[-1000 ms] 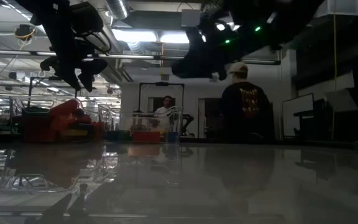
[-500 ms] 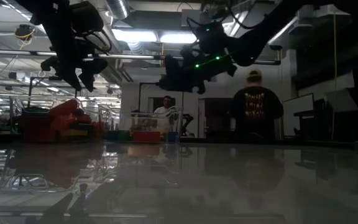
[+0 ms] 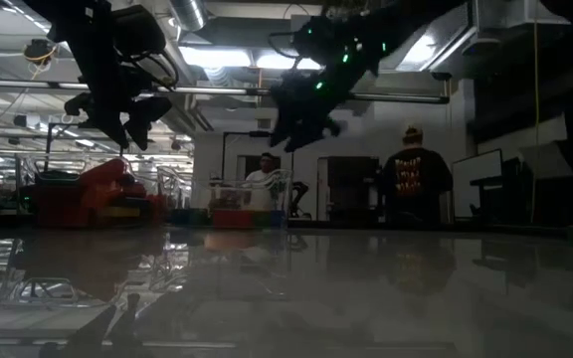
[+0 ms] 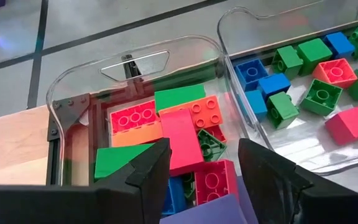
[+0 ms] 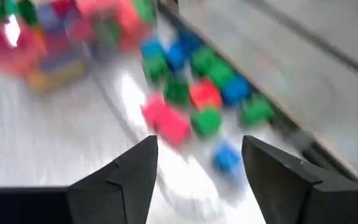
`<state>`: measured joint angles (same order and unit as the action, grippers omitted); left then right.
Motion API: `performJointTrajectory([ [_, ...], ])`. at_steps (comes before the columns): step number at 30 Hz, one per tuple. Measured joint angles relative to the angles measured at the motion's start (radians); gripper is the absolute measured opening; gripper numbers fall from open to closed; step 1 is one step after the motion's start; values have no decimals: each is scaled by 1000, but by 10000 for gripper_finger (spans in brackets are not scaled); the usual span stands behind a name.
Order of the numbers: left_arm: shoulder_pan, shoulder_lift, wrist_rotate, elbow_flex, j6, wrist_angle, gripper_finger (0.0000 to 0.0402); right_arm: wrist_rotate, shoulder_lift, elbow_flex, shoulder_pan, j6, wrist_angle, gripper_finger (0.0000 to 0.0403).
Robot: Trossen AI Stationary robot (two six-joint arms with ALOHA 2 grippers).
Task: Sort blocks by size
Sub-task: Put the small green block into the right transparent bin
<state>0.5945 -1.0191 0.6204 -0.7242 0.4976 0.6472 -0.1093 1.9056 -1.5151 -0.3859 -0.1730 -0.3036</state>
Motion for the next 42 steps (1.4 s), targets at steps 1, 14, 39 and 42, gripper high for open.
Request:
performJointTrajectory([
  [1, 0, 0, 0, 0, 0, 0, 178, 5, -9, -33, 0, -1, -105, 229],
  [14, -8, -1, -4, 0, 21, -1, 178, 153, -42, -201, 252, -194, -1189, 223],
  [39, -54, -1, -15, 0, 18, 0, 178, 226, -40, 80, 1159, -514, -1159, 223],
  [42, -66, -1, -15, 0, 19, 0, 178, 235, -40, 123, 1205, -524, -1079, 223],
])
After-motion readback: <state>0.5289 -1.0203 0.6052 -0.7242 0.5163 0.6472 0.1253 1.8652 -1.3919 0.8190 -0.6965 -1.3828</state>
